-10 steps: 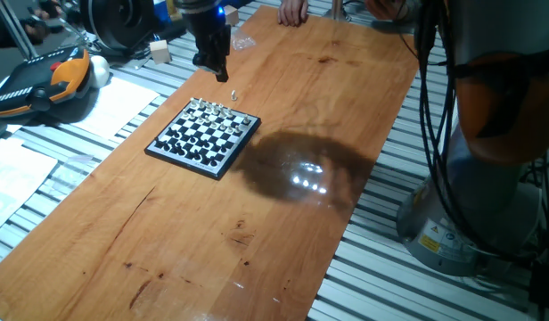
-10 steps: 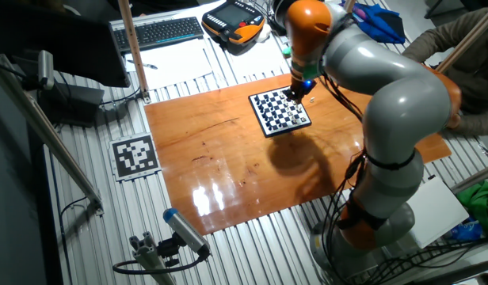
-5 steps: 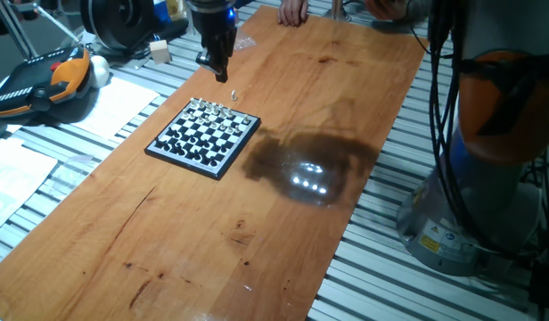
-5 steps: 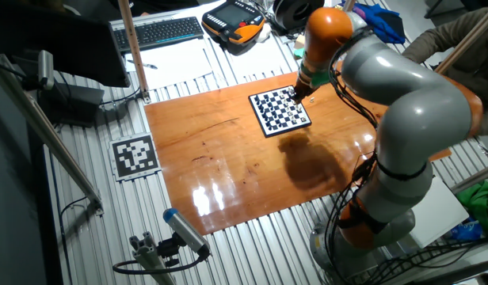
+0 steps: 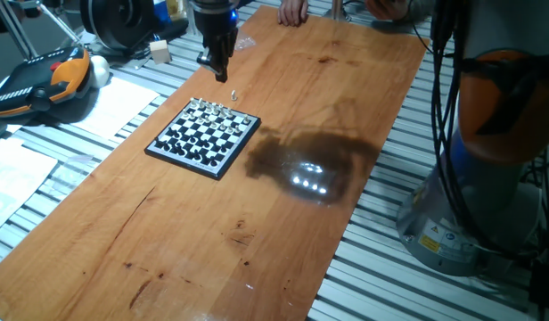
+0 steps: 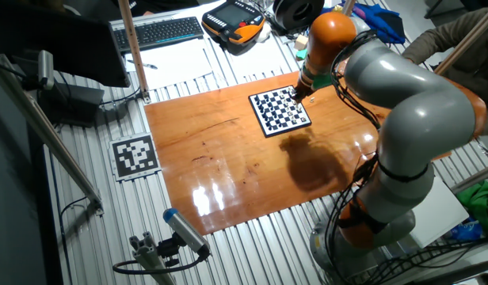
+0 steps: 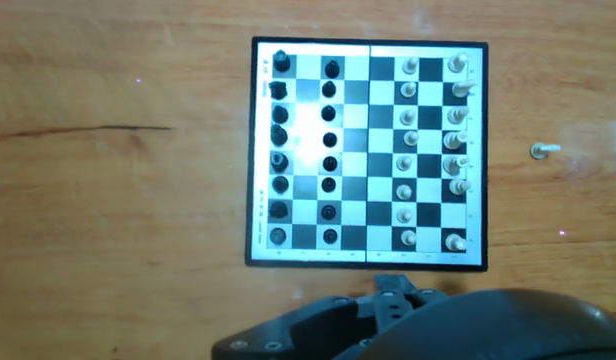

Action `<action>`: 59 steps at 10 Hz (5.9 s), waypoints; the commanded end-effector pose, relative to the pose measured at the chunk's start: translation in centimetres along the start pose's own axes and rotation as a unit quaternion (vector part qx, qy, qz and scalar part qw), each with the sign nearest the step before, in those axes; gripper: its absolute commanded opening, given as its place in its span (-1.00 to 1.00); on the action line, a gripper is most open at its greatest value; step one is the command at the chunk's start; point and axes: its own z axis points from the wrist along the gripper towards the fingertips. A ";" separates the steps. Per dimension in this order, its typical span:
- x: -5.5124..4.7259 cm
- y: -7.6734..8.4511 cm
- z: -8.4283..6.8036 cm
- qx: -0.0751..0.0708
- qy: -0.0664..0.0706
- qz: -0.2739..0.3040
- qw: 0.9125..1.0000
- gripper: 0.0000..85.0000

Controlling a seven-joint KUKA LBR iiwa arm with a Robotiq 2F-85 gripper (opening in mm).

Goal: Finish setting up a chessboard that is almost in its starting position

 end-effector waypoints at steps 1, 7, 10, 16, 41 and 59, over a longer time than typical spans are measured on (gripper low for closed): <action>-0.7 -1.4 0.4 -0.002 0.003 -0.005 1.000 -0.60; -4.2 -8.8 5.0 -0.004 0.023 0.002 1.000 -0.20; -4.8 -11.0 7.4 0.000 0.025 0.013 1.000 0.20; -5.0 -13.4 10.4 -0.001 0.034 0.021 0.999 0.20; -7.0 -16.0 18.5 -0.020 0.015 0.047 0.999 0.20; -6.9 -16.2 20.0 -0.023 0.007 0.022 0.999 -0.60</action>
